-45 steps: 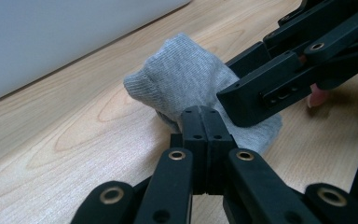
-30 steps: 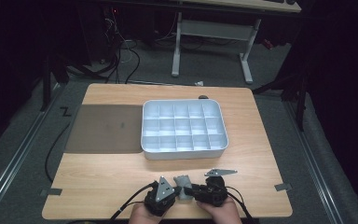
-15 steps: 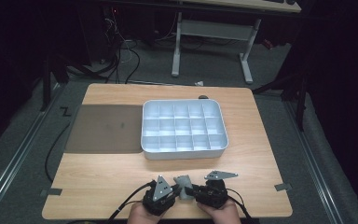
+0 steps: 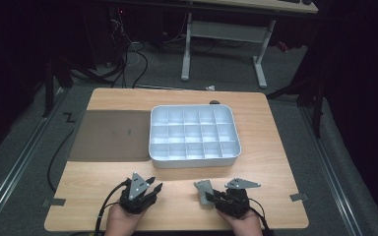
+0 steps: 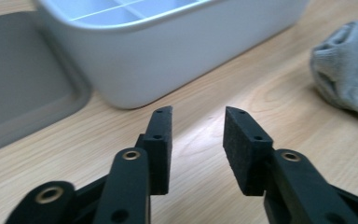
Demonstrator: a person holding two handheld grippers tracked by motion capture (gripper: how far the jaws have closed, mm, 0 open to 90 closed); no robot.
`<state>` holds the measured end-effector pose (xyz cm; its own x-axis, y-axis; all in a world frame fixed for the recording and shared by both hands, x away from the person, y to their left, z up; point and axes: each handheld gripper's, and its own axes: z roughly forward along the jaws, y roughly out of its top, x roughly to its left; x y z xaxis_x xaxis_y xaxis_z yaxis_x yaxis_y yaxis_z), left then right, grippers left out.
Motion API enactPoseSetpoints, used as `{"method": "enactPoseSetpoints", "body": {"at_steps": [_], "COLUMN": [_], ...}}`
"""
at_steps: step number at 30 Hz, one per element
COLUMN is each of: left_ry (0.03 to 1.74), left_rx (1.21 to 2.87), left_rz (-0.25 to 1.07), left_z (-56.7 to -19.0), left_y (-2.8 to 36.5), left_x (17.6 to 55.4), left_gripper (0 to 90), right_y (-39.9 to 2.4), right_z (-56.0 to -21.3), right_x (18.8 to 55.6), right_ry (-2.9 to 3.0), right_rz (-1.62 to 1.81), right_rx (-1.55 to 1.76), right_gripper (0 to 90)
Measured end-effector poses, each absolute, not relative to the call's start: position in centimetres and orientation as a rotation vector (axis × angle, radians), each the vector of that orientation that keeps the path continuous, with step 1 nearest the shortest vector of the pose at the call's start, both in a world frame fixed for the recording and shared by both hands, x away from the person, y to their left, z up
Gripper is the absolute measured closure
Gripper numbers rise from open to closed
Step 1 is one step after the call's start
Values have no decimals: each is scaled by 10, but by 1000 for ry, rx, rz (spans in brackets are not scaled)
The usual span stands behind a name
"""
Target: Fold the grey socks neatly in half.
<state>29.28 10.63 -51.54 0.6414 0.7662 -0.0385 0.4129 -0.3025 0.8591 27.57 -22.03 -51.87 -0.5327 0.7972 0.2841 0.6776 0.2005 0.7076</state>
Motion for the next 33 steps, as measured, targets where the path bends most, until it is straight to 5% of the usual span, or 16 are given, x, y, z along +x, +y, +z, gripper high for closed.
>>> {"method": "enactPoseSetpoints", "body": {"at_steps": [25,33], "left_ry": [935,919], "left_rx": [1894,1908], "left_rz": [480,495], "left_z": [-519,-523], "left_y": [125,128], "left_x": [291,297], "left_gripper": [510,510], "right_y": [-252,-247], "right_z": [-513,-497], "right_x": [271,274], "right_ry": [2220,2260], "right_rz": [1122,837], "right_rx": [1445,1392], "right_gripper": [746,745]}}
